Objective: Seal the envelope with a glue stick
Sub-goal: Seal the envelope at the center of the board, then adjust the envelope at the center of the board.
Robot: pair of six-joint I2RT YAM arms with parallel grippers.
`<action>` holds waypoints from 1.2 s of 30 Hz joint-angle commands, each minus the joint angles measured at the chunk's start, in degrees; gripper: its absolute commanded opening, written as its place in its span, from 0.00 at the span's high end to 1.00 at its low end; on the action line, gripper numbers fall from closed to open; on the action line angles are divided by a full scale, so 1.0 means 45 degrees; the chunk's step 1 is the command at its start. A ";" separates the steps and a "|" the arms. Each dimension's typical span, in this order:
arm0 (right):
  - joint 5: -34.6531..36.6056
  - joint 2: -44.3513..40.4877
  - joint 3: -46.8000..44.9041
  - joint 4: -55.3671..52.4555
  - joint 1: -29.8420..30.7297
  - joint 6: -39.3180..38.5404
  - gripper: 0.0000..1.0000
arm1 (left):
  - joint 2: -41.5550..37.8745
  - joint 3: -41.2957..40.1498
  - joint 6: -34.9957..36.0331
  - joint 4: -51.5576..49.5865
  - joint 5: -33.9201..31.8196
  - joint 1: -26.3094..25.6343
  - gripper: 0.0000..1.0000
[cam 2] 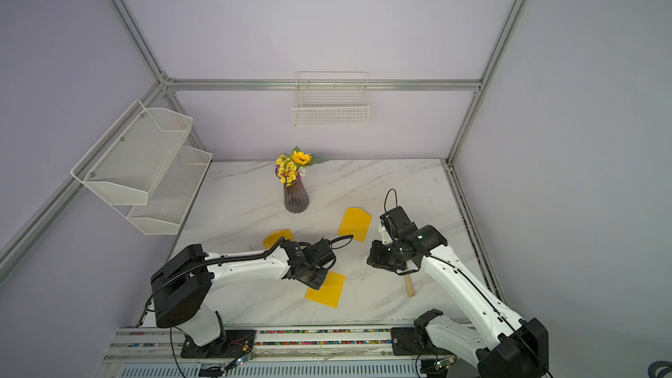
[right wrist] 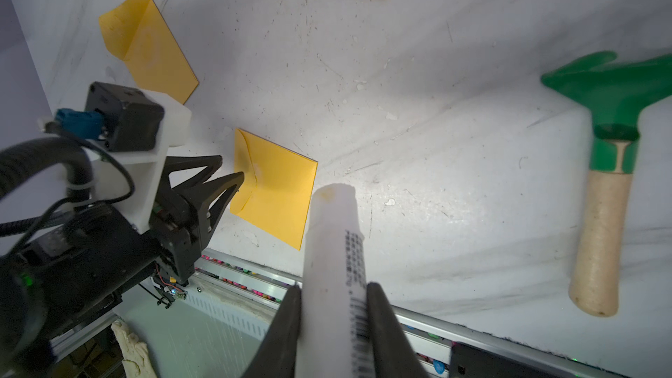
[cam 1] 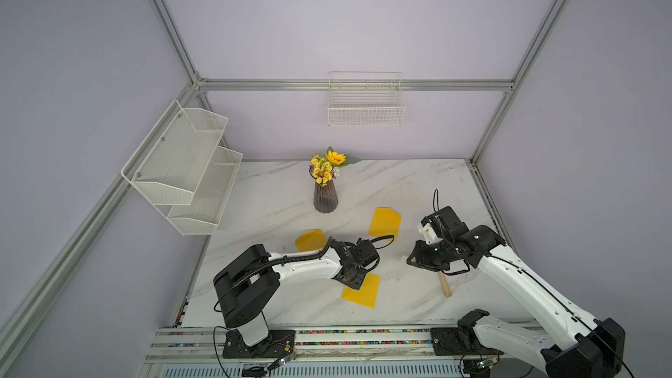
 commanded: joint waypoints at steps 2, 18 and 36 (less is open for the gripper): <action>0.0180 -0.0120 0.0407 -0.0177 -0.0097 -0.0082 1.00 | -0.1492 -0.0665 0.0036 0.0034 0.0358 0.0051 0.53; 0.0187 0.0192 0.0705 -0.0134 -0.0097 -0.0184 1.00 | -0.2908 -0.3824 -0.0861 0.2042 0.2941 0.0054 0.48; 0.0364 0.0054 0.0867 -0.0176 -0.0091 -0.0128 1.00 | 0.1258 -0.1529 -0.0776 0.5234 0.4878 0.0036 0.62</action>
